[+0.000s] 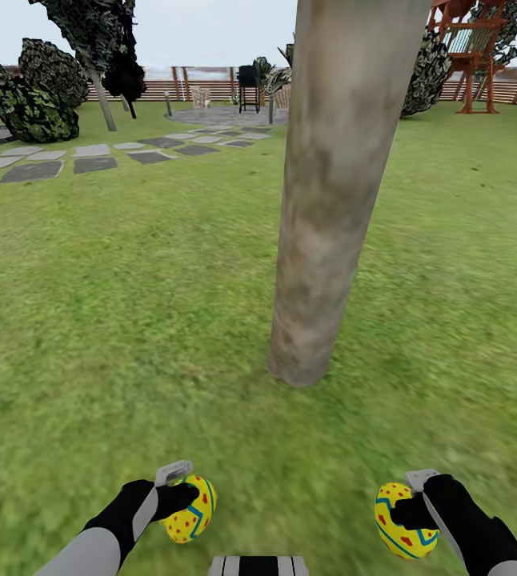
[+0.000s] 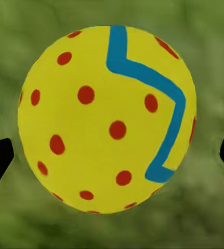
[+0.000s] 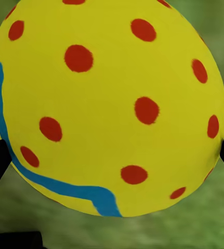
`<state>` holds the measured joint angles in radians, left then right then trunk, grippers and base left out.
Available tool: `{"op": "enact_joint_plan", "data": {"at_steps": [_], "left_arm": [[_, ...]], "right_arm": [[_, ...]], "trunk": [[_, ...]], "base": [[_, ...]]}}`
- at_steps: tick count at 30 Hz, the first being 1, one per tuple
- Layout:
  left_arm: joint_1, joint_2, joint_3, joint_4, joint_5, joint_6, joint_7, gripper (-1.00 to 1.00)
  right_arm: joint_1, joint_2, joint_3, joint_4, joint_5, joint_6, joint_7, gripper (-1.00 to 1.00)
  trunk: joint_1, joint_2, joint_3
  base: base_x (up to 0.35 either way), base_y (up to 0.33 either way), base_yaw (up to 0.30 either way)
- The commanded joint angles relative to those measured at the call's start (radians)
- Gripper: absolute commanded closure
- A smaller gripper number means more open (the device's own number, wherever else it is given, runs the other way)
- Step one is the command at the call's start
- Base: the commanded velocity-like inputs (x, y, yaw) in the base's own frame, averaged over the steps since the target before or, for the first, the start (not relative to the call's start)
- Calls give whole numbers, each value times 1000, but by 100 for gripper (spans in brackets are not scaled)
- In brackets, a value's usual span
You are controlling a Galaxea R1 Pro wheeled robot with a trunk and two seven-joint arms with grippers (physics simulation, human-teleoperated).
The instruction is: Take the three Easter eggs out of the wicker basket on the lawn in the garden, then place them on the lawn next to a single tree (choose any tree) so that all three eggs are next to the same tree and none are left in the basket.
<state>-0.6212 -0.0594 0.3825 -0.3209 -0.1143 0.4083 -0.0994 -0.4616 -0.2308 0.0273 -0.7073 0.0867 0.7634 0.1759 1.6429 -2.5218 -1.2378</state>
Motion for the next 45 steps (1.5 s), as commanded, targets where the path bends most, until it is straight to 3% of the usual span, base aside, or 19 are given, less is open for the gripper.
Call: {"op": "enact_joint_plan", "data": {"at_steps": [1,9,10,22,26,34,45], "left_arm": [[0,-1,8,-3,-11,6,-6,-100],[0,-2,9,-3,-11,6,-6,-100],[0,-2,9,-3,-11,6,-6,-100],[0,-10,9,-1,-11,-5,-6,-100],[0,-11,7,42,-9,-27,-6,-100],[0,-14,12,42,-8,-28,43,-100],[0,-17,13,46,-8,-26,44,-100]], "right_arm": [[0,-1,3,-1,9,4,7,100],[0,-1,4,-1,10,4,7,100],[0,-1,5,-1,10,4,7,-100],[0,1,5,-1,10,2,4,-100],[0,-1,4,-1,10,2,4,-100],[0,-1,3,-1,10,2,4,-100],[0,1,5,-1,10,2,4,-100]], "trunk": [[0,0,-1],[0,0,-1],[0,0,-1],[0,0,-1],[0,0,-1],[-4,2,30],[-9,4,73]], "base": [[0,0,0],[0,0,0],[0,0,0],[0,0,0],[0,0,0],[-8,0,0],[-316,0,0]]}}
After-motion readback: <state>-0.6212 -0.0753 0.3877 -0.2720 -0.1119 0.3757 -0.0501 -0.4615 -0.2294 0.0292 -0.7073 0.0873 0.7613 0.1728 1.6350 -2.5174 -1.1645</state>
